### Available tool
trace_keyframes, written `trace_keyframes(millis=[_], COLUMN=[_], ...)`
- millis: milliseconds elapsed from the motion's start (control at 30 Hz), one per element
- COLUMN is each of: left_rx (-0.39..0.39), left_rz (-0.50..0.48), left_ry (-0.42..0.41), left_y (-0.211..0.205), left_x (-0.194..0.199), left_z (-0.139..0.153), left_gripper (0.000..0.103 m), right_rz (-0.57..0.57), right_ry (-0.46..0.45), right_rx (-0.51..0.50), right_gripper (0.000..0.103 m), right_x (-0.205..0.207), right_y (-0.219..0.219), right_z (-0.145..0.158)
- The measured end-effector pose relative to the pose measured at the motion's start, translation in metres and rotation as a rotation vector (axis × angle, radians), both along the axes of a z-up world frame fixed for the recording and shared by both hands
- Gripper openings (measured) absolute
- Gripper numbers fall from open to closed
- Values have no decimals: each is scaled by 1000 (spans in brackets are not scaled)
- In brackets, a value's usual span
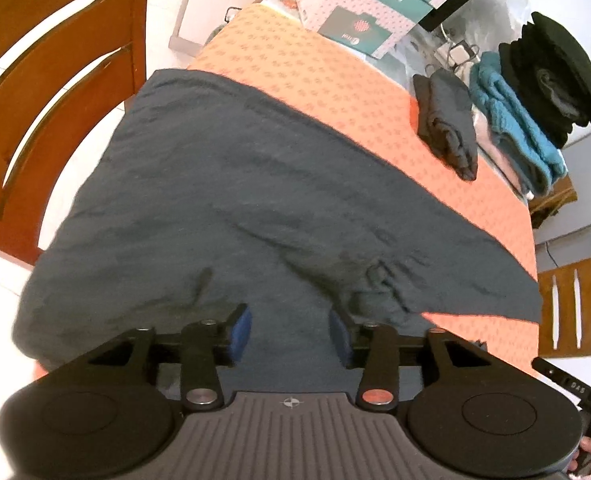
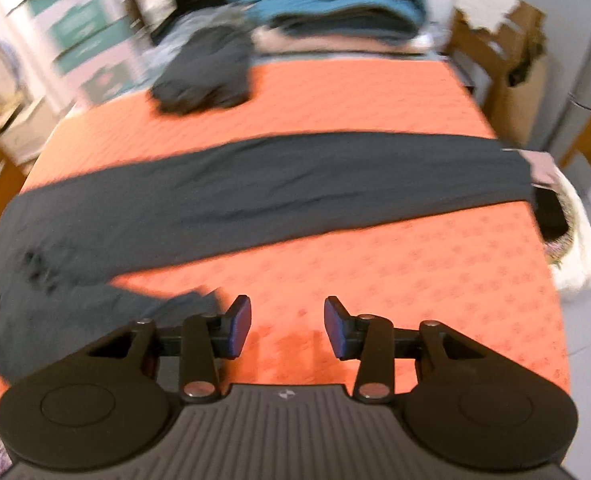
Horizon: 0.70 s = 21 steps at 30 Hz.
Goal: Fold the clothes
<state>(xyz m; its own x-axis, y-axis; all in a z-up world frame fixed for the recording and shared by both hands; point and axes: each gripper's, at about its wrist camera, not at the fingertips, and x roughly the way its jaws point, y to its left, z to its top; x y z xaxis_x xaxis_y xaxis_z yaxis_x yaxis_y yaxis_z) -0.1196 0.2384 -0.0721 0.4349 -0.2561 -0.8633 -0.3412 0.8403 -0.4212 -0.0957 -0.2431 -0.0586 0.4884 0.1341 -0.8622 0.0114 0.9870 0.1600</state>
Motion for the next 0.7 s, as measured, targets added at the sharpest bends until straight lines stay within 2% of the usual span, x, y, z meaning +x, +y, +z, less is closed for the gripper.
trace_keyframes(millis=[33,100,300,467,700], left_rx=[7,12,24,-2,-14], left_rz=[12,38,73,96,110], left_ry=[3,13,25,30,27], left_y=[-5,-14,-41,-57,-71], left_x=[2,6,18,31,59], left_z=[2,5,12,14,18], left_gripper=[60,67,79,80,80], right_rz=[-26,-87,-300,-404,-431], right_ry=[-2,0,2,11,39], right_rx=[7,23,114,158,159], right_gripper=[46,46,46,46,47], right_x=[5,14,36,50,69], right_y=[-13,-39,-115,-158,-184], right_z=[0,-1,-16,-31,-52])
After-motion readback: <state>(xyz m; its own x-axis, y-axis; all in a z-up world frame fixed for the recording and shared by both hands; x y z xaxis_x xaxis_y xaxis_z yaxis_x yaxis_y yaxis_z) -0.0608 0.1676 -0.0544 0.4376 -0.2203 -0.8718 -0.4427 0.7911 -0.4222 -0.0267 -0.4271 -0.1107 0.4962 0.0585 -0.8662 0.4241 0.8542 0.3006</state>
